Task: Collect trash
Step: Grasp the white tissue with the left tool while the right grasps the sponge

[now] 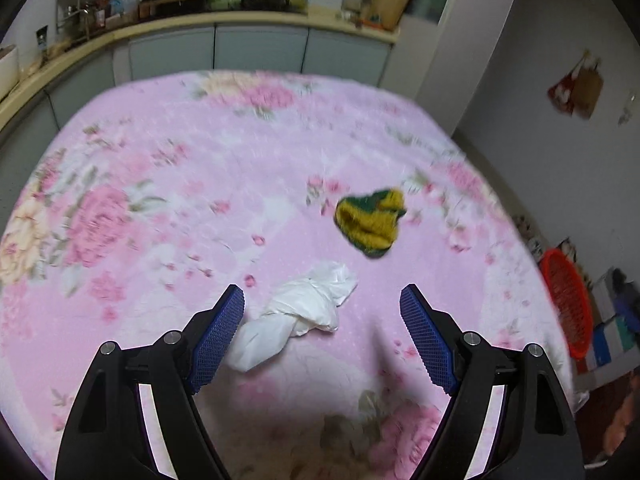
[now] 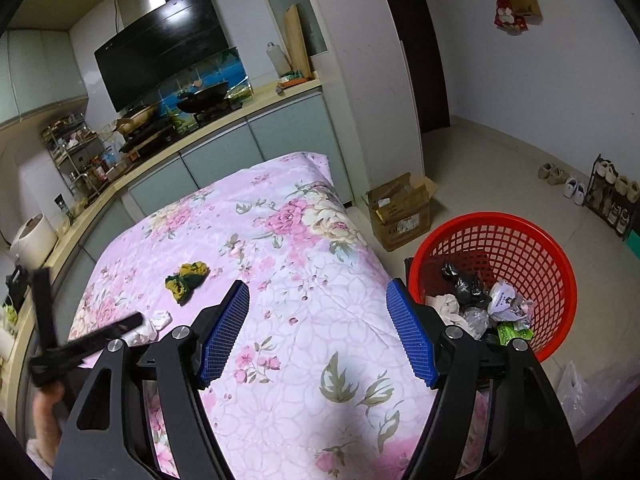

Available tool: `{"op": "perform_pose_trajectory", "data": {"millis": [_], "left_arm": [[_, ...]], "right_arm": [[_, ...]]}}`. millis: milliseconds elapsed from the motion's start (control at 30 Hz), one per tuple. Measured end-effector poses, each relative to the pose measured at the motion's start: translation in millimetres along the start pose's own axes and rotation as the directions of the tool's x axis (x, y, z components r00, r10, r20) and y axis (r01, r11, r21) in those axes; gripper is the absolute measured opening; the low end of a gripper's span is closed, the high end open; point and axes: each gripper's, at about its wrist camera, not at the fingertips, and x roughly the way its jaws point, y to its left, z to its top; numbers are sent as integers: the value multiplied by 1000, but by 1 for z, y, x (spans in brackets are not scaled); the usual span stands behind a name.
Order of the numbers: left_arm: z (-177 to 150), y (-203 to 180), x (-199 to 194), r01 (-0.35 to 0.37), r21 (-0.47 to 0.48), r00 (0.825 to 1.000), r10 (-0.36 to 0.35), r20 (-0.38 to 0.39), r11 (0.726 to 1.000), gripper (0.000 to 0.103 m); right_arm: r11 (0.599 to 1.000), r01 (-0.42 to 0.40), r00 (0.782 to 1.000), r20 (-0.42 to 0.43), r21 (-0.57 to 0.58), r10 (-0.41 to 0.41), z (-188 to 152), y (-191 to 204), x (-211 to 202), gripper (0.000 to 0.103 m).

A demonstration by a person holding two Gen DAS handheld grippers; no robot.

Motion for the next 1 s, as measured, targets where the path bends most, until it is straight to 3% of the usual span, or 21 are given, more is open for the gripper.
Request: {"op": "perform_pose_trajectory", "data": {"millis": [167, 300, 333, 633, 1000], "left_arm": [[-4, -5, 22, -13, 4, 1000, 13, -25, 1000, 77], [-5, -6, 25, -13, 18, 999, 14, -33, 1000, 44], [-6, -5, 25, -12, 15, 999, 13, -32, 1000, 42], [-13, 5, -6, -34, -11, 998, 34, 60, 999, 39], [-30, 32, -63, -131, -88, 972, 145, 187, 988, 39]], "right_arm": [[1000, 1, 1000, -5, 16, -1, 1, -5, 3, 69], [1000, 0, 1000, -19, 19, 1, -1, -4, 8, 69], [1000, -3, 1000, -22, 18, 3, -2, -3, 9, 69], [1000, -12, 999, -40, 3, 12, -3, 3, 15, 69], [991, -109, 991, -85, -77, 102, 1, 60, 44, 69]]}}
